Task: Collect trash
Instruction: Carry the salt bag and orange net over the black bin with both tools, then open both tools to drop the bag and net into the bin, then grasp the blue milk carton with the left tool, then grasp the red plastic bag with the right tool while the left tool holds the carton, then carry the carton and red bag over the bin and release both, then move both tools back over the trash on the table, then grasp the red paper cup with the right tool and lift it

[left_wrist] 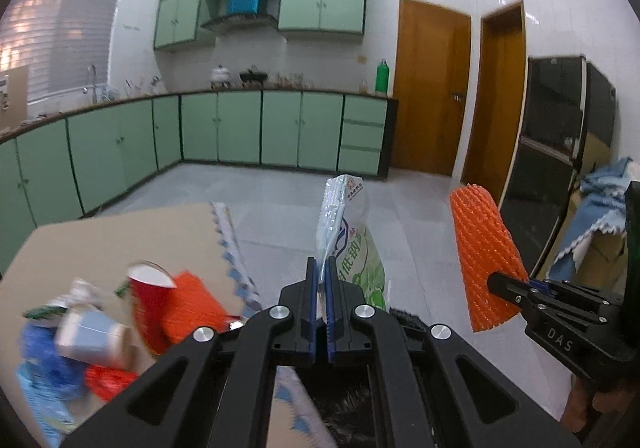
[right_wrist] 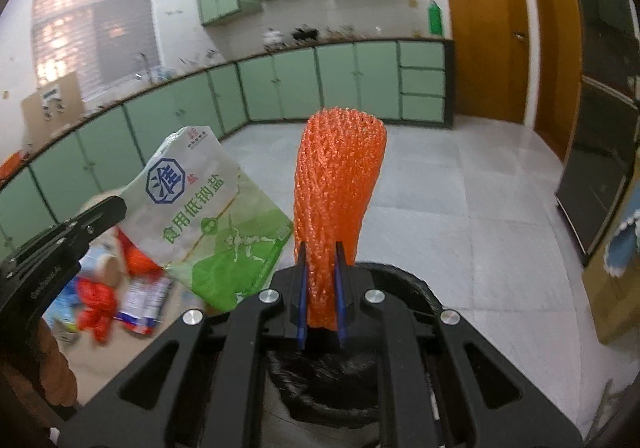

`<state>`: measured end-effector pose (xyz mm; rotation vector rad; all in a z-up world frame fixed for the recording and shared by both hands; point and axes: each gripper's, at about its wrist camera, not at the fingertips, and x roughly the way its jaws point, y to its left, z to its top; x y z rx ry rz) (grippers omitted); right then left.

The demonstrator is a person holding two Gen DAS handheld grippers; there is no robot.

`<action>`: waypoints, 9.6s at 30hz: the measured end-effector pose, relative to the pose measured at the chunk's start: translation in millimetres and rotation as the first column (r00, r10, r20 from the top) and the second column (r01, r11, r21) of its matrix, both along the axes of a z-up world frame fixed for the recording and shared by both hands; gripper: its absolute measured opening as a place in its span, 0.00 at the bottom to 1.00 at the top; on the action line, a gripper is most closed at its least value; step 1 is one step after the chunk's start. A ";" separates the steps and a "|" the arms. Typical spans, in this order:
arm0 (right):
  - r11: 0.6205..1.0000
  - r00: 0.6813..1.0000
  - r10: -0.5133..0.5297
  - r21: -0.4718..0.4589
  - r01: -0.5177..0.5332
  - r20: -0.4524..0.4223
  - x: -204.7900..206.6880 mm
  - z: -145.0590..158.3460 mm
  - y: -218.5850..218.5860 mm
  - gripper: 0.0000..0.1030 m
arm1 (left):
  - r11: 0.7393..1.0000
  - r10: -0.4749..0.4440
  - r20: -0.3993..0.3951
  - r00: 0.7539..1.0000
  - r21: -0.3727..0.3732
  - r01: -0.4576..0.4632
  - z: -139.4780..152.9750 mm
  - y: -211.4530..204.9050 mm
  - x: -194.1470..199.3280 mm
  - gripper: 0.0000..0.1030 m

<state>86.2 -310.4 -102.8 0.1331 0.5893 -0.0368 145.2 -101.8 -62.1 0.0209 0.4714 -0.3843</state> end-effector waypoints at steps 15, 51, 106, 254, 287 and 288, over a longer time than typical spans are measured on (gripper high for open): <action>0.993 0.978 -0.083 0.068 0.098 -0.193 73.7 -114.4 -43.8 0.28 | 0.996 0.000 -0.222 0.975 0.088 0.020 -80.9 -69.7 70.1 0.10; 0.990 0.985 0.126 0.050 -0.133 0.115 18.4 -23.4 139.2 0.92 | 0.805 0.575 0.008 0.818 0.177 -0.567 -30.4 185.0 -48.6 0.75; 0.938 0.938 0.343 0.039 -0.345 0.048 17.2 -45.1 224.0 0.80 | 0.756 0.647 -0.242 0.723 0.085 -0.649 -93.2 234.5 -58.3 0.32; 0.959 0.951 0.284 -0.031 -0.282 0.127 78.0 -16.1 218.1 0.94 | 0.797 0.598 -0.018 0.801 0.113 -0.593 -37.5 228.6 -14.3 0.88; 0.899 0.902 0.431 0.088 -0.428 -0.009 140.8 -31.7 269.5 0.45 | 0.800 0.599 -0.050 0.799 0.087 -0.594 -44.4 250.6 24.0 0.88; 0.898 0.902 0.431 0.091 -0.429 -0.001 138.9 -29.2 268.0 0.44 | 0.802 0.596 -0.050 0.801 0.087 -0.591 -44.0 248.9 23.4 0.88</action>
